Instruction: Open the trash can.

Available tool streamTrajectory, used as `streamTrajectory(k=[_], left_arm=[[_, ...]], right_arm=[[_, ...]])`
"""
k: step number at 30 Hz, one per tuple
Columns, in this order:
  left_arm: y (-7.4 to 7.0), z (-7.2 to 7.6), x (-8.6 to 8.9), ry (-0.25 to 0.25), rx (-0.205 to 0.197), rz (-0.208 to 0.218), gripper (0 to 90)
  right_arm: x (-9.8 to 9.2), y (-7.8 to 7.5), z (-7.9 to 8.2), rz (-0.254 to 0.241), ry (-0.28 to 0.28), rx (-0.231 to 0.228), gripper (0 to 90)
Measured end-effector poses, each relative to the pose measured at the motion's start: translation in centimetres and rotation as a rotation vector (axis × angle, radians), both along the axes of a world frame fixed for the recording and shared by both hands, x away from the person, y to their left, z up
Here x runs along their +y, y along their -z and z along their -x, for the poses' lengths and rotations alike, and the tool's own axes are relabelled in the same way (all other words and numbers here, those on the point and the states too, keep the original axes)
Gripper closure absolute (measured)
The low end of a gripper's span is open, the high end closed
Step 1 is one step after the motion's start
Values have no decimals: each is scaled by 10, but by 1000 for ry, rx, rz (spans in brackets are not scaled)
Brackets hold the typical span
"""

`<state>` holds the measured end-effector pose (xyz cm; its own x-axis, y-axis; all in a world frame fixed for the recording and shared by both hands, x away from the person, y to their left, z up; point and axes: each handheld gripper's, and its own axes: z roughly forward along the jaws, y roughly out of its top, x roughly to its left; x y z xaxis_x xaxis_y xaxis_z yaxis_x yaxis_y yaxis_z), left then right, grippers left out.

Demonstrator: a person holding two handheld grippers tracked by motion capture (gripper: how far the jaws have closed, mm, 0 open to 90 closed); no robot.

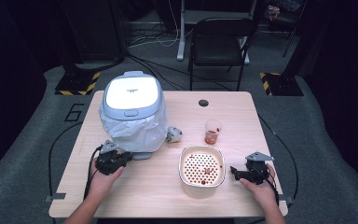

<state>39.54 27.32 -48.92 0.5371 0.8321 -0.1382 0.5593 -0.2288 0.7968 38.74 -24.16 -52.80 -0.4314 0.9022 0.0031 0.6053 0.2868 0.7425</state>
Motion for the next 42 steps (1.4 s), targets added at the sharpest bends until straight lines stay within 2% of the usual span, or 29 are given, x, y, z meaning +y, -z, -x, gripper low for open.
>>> streamTrajectory(k=[1,2,3,5,8,9,13,14,15,19,20,21,23,26,27,28,30,31,32,38,42], left_arm=[[0,-1,-7,16,-12,-20,786],[0,-1,-7,16,-12,-20,788],[0,-3,-10,42,-27,-47,788],[3,-5,-16,62,-27,-63,798],[5,-8,-18,59,-20,-52,797],[7,-9,-19,46,-20,-32,795],[9,-11,-22,41,-15,-32,796],[10,-11,-23,41,-11,-26,796],[11,-12,-23,44,-20,-41,795],[13,-13,-21,45,-18,-17,790],[13,-13,-20,45,-24,-30,790],[15,-12,-20,55,-33,-22,792],[16,-12,-19,57,-42,-28,793],[18,-13,-19,56,-49,-19,793],[18,-13,-19,58,-45,-14,794],[18,-13,-19,59,-43,-14,794],[18,-12,-19,59,-52,-27,795],[19,-12,-19,57,-54,-20,796],[19,-12,-19,57,-54,-20,798],[19,-12,-19,53,-52,-13,828],[20,-12,-18,53,-53,-16,834]], right_arm=[[0,0,0,1,0,0,151],[0,0,0,1,0,0,151],[0,0,0,0,0,0,151],[0,0,0,1,1,-1,162],[0,-1,0,0,0,0,186],[0,-2,1,-3,7,10,209],[-1,-4,0,7,2,13,265],[0,-5,1,-3,10,27,289],[-1,-6,0,1,2,28,296],[-1,-15,0,-16,-10,21,347],[-1,-19,0,-29,-17,17,368],[0,-28,0,-48,-39,13,398],[1,-32,-1,-50,-60,2,409],[5,-50,-4,-71,-100,-10,447],[7,-60,-8,-54,-121,-22,461],[7,-60,-8,-54,-121,-22,461],[11,-72,-14,-54,-145,-33,476],[14,-83,-19,-57,-156,-42,478],[14,-83,-19,-57,-156,-42,478],[33,-115,-35,-47,-204,-63,463],[55,-130,-50,-59,-229,-40,442]])
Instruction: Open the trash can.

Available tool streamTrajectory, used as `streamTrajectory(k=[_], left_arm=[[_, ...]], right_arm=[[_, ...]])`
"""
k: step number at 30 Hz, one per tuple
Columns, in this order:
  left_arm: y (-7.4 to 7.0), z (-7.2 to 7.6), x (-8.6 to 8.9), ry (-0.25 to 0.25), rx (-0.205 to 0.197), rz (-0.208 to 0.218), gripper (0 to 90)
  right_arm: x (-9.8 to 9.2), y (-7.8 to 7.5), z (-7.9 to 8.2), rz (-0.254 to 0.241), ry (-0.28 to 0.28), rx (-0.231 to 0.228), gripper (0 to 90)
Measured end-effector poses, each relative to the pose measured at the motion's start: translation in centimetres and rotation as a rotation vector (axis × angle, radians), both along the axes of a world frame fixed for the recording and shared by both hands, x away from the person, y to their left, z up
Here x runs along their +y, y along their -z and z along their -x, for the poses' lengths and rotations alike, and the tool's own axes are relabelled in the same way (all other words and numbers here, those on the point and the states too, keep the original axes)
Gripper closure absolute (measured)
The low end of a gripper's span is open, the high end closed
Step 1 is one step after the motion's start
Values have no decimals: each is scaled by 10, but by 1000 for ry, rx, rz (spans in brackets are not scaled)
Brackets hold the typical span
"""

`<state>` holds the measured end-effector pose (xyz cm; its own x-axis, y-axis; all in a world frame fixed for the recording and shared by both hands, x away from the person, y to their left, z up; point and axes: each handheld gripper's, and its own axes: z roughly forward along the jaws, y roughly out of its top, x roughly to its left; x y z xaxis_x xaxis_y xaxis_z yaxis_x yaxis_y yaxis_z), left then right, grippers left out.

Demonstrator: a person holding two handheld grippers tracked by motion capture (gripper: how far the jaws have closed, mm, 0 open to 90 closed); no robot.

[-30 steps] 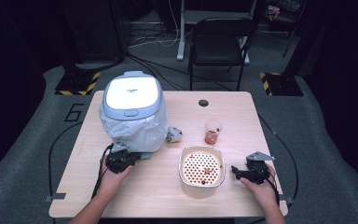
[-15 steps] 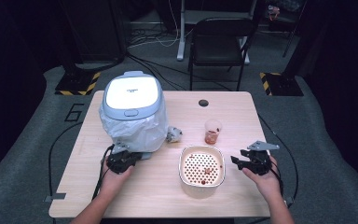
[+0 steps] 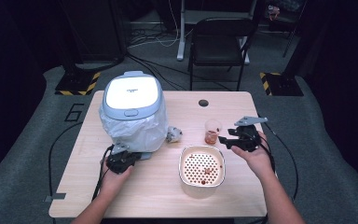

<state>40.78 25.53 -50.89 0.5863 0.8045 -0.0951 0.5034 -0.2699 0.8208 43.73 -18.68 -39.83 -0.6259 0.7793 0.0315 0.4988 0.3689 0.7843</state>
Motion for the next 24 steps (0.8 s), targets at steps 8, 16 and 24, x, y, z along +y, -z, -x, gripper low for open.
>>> streamTrajectory(k=[8,16,24], left_arm=[[0,1,-1,0,-10,-14,835],[0,1,-2,-3,-11,-13,835],[1,1,-2,-7,-18,-13,835]], right_arm=[[40,-14,-20,41,-78,-29,445],[73,-10,-44,59,-121,-3,459],[78,-12,-30,58,-224,-13,505]])
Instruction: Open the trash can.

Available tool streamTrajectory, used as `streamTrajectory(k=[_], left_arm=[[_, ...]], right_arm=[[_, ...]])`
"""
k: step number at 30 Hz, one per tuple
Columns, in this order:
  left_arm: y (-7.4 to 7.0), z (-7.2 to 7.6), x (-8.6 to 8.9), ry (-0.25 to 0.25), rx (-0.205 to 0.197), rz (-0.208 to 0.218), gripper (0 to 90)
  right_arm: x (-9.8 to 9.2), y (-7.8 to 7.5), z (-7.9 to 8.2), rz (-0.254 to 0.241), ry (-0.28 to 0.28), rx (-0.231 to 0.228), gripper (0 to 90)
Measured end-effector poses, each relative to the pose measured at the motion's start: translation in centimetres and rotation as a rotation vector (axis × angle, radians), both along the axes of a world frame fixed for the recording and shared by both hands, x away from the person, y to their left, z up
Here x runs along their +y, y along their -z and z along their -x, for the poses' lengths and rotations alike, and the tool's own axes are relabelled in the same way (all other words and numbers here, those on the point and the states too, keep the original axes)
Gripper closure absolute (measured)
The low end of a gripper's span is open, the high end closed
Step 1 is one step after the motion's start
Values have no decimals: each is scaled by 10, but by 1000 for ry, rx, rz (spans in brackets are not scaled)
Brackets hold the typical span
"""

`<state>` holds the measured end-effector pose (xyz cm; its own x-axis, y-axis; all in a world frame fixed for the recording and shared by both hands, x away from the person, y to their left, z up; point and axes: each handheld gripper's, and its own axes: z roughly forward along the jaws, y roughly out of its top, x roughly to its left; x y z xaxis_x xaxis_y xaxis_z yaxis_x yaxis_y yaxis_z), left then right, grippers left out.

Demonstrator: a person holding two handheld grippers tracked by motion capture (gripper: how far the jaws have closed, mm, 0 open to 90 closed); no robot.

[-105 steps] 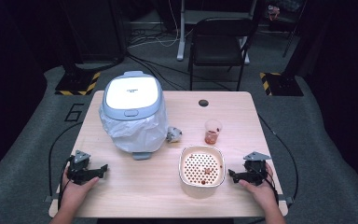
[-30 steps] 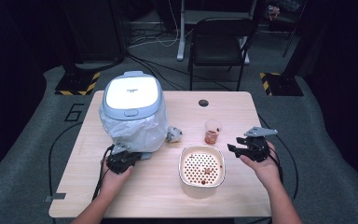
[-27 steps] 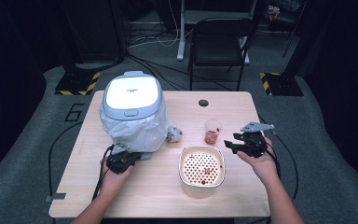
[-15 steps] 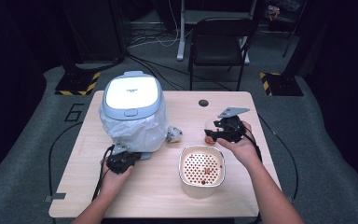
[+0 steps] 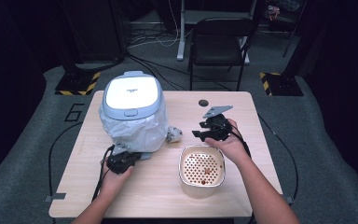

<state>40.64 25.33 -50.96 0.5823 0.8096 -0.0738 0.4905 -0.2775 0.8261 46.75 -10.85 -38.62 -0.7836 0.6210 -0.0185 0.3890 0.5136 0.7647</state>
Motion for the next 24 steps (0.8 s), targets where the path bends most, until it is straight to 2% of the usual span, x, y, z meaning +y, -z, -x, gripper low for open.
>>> streamTrajectory(k=[1,4,5,7,10,14,17,20,23,24], left_arm=[[0,0,0,0,1,0,835],[0,0,0,0,1,0,835],[0,0,0,-1,-1,-3,835],[0,0,0,-1,-3,-4,835],[0,0,0,0,-2,-3,835],[0,1,0,2,-4,-9,834],[0,1,0,2,-4,-10,834],[0,1,0,2,-5,-10,834],[0,1,-1,1,-10,-9,834],[0,1,-1,1,-10,-9,834]], right_arm=[[-5,-3,5,-24,-34,17,518],[-9,-4,10,-33,-55,28,521],[-12,-1,15,-39,-84,42,521],[-12,1,17,-35,-87,50,521],[-15,11,21,-18,-105,68,532],[-18,21,25,-34,-117,90,573],[-20,26,28,-27,-125,113,665],[-22,26,30,-23,-127,104,686],[-30,26,36,-14,-139,95,768],[-30,26,36,-14,-139,95,768]])
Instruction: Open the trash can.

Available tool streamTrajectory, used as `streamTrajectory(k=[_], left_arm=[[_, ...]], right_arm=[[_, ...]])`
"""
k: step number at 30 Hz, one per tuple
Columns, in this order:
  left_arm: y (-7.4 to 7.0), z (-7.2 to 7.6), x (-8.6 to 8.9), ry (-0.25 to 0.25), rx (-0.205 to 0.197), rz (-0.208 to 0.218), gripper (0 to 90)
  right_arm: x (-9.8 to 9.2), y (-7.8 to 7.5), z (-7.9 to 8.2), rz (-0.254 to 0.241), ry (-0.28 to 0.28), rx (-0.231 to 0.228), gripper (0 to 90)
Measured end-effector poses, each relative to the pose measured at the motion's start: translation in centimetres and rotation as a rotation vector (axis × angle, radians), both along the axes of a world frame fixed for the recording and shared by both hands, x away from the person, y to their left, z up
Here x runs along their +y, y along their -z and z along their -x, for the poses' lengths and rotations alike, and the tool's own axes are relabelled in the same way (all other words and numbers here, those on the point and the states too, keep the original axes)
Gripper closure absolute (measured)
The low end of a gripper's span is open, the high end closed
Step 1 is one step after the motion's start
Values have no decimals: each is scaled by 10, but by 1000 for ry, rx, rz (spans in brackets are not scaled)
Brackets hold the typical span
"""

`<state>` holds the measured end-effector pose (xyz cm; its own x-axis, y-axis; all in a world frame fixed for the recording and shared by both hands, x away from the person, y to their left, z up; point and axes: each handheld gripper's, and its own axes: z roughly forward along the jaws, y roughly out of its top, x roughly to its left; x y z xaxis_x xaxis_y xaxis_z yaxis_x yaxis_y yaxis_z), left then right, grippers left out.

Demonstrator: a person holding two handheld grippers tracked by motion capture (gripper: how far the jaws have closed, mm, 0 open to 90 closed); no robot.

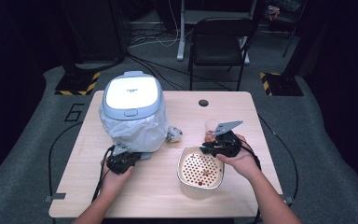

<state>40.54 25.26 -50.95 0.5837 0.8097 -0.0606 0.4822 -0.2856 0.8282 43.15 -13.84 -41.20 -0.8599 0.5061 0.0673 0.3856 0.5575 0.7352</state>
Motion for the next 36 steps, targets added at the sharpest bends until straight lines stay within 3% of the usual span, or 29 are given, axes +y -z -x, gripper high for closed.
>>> streamTrajectory(k=[1,11,16,27,36], left_arm=[[0,0,0,-1,-2,2,833],[0,0,0,-1,-4,-2,833],[0,0,0,-1,-4,-3,834],[0,0,0,1,1,-1,833],[0,0,0,-3,-4,-2,833]], right_arm=[[-5,0,5,19,6,-24,825],[-37,2,17,-6,80,-41,845],[-63,1,21,-5,150,-50,846],[-109,-4,13,-1,236,-60,847],[-129,-7,4,-3,285,-63,847]])
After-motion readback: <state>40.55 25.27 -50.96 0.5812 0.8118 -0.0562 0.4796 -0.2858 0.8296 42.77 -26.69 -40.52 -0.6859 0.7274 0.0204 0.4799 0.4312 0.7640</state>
